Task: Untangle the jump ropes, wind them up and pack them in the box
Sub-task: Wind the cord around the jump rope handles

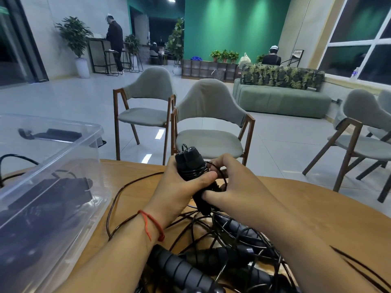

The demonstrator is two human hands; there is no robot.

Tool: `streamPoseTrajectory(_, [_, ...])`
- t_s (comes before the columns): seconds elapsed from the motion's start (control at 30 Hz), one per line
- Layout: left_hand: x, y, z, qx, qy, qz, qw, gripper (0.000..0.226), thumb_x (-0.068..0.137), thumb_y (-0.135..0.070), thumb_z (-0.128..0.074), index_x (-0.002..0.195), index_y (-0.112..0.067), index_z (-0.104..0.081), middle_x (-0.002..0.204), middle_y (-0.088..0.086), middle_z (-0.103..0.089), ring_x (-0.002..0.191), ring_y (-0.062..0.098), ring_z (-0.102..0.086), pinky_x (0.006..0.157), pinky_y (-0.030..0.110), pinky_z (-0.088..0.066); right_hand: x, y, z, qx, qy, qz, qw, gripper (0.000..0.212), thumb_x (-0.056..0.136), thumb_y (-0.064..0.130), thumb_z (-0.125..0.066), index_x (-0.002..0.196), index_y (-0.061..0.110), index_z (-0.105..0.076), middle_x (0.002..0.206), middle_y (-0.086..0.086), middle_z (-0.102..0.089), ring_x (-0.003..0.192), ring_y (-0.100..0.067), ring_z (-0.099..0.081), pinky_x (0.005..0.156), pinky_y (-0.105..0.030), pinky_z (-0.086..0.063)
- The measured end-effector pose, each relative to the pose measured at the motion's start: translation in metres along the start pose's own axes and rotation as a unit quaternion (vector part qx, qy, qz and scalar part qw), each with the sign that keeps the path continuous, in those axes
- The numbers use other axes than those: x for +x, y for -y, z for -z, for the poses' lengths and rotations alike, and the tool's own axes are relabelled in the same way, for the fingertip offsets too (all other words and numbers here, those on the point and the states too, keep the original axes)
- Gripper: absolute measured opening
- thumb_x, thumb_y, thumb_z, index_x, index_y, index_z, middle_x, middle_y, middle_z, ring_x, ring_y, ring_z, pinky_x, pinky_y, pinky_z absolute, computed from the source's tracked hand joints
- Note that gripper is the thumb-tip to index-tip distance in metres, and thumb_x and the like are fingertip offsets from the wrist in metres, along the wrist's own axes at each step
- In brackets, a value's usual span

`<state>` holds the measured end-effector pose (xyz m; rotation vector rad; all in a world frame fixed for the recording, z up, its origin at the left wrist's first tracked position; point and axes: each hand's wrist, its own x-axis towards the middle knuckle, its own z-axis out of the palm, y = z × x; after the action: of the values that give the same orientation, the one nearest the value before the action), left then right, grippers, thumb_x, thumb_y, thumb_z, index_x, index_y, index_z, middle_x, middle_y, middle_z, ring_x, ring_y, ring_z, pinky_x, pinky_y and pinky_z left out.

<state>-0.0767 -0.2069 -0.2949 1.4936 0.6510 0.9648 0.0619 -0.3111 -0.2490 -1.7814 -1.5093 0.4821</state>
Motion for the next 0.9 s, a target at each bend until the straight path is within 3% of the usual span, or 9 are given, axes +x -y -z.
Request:
streamPoseTrajectory(0.13, [-0.004, -0.004, -0.009, 0.005, -0.018, -0.028, 0.999, 0.051, 0.082, -0.016, -0.087, 0.124, -0.02, -0.057, 0.107, -0.005, -0.072, 0.097, -0.001, -0.072, 0.076, 0.015, -0.057, -0.002, -0.001, -0.009, -0.086, -0.061, 0.028, 0.994, 0.054, 0.081, 0.042, -0.088, 0.113, 0.039, -0.045, 0.105, 0.019, -0.061, 0.093, 0.001, -0.063, 0.066, -0.016, -0.049])
streamPoseTrajectory(0.33, [-0.002, 0.001, -0.012, 0.051, -0.091, -0.057, 0.993, 0.072, 0.065, -0.028, -0.1, 0.12, -0.024, -0.052, 0.108, -0.005, -0.073, 0.1, 0.005, -0.073, 0.083, 0.028, -0.062, -0.006, 0.002, -0.017, -0.182, -0.111, 0.076, 0.974, 0.051, 0.084, 0.035, -0.081, 0.112, 0.037, -0.038, 0.098, 0.013, -0.056, 0.077, -0.01, -0.055, 0.057, -0.016, -0.037])
streamPoseTrajectory(0.47, [-0.003, -0.001, -0.015, 0.046, -0.112, -0.041, 0.992, 0.08, 0.059, -0.048, -0.097, 0.121, -0.026, -0.052, 0.106, -0.005, -0.072, 0.095, 0.004, -0.073, 0.081, 0.03, -0.063, -0.003, -0.004, -0.018, -0.179, -0.127, 0.094, 0.971, 0.046, 0.088, 0.036, -0.079, 0.116, 0.038, -0.042, 0.097, 0.018, -0.053, 0.071, -0.003, -0.049, 0.057, -0.016, -0.033])
streamPoseTrajectory(0.53, [-0.002, -0.004, -0.016, 0.033, -0.108, -0.028, 0.993, 0.078, 0.061, -0.049, -0.093, 0.123, -0.024, -0.054, 0.106, -0.004, -0.073, 0.096, 0.005, -0.074, 0.082, 0.031, -0.064, -0.002, -0.008, -0.02, -0.176, -0.142, 0.11, 0.968, 0.043, 0.09, 0.038, -0.078, 0.118, 0.037, -0.046, 0.094, 0.02, -0.056, 0.071, -0.003, -0.05, 0.06, -0.014, -0.038])
streamPoseTrajectory(0.6, [-0.001, -0.006, -0.014, -0.017, -0.065, -0.007, 0.998, 0.065, 0.071, -0.04, -0.089, 0.124, -0.019, -0.058, 0.11, 0.004, -0.075, 0.102, 0.015, -0.076, 0.09, 0.043, -0.064, -0.002, -0.011, -0.02, -0.14, -0.154, 0.114, 0.971, 0.041, 0.091, 0.039, -0.079, 0.12, 0.036, -0.051, 0.093, 0.019, -0.064, 0.073, 0.001, -0.056, 0.067, -0.009, -0.043])
streamPoseTrajectory(0.67, [0.0, -0.01, -0.007, -0.098, 0.006, 0.017, 0.995, 0.051, 0.085, -0.026, -0.078, 0.13, -0.012, -0.059, 0.118, 0.013, -0.074, 0.11, 0.028, -0.075, 0.096, 0.051, -0.061, 0.0, -0.014, -0.018, -0.081, -0.163, 0.124, 0.975, 0.04, 0.093, 0.042, -0.08, 0.124, 0.035, -0.056, 0.104, 0.017, -0.072, 0.087, 0.001, -0.067, 0.074, -0.01, -0.051])
streamPoseTrajectory(0.73, [0.002, -0.012, 0.0, -0.129, 0.052, 0.028, 0.99, 0.046, 0.093, -0.016, -0.069, 0.137, -0.008, -0.056, 0.126, 0.018, -0.072, 0.118, 0.033, -0.071, 0.1, 0.05, -0.059, 0.001, -0.015, -0.015, 0.017, -0.168, 0.134, 0.977, 0.039, 0.093, 0.041, -0.082, 0.126, 0.033, -0.064, 0.112, 0.015, -0.075, 0.1, -0.005, -0.073, 0.082, -0.027, -0.063])
streamPoseTrajectory(0.83, [0.002, -0.012, -0.002, -0.112, 0.037, 0.023, 0.993, 0.051, 0.089, -0.021, -0.073, 0.136, -0.007, -0.058, 0.127, 0.016, -0.072, 0.12, 0.031, -0.071, 0.102, 0.051, -0.058, 0.001, -0.016, -0.01, 0.137, -0.157, 0.12, 0.971, 0.039, 0.091, 0.035, -0.085, 0.128, 0.029, -0.072, 0.114, 0.012, -0.077, 0.104, -0.011, -0.076, 0.082, -0.038, -0.067])
streamPoseTrajectory(0.9, [0.0, -0.012, -0.008, -0.113, 0.008, 0.029, 0.993, 0.056, 0.083, -0.027, -0.078, 0.133, -0.009, -0.061, 0.123, 0.013, -0.074, 0.116, 0.028, -0.073, 0.099, 0.053, -0.059, 0.002, -0.017, -0.007, 0.154, -0.144, 0.115, 0.971, 0.04, 0.091, 0.032, -0.085, 0.13, 0.031, -0.073, 0.114, 0.011, -0.079, 0.106, -0.013, -0.076, 0.085, -0.041, -0.066])
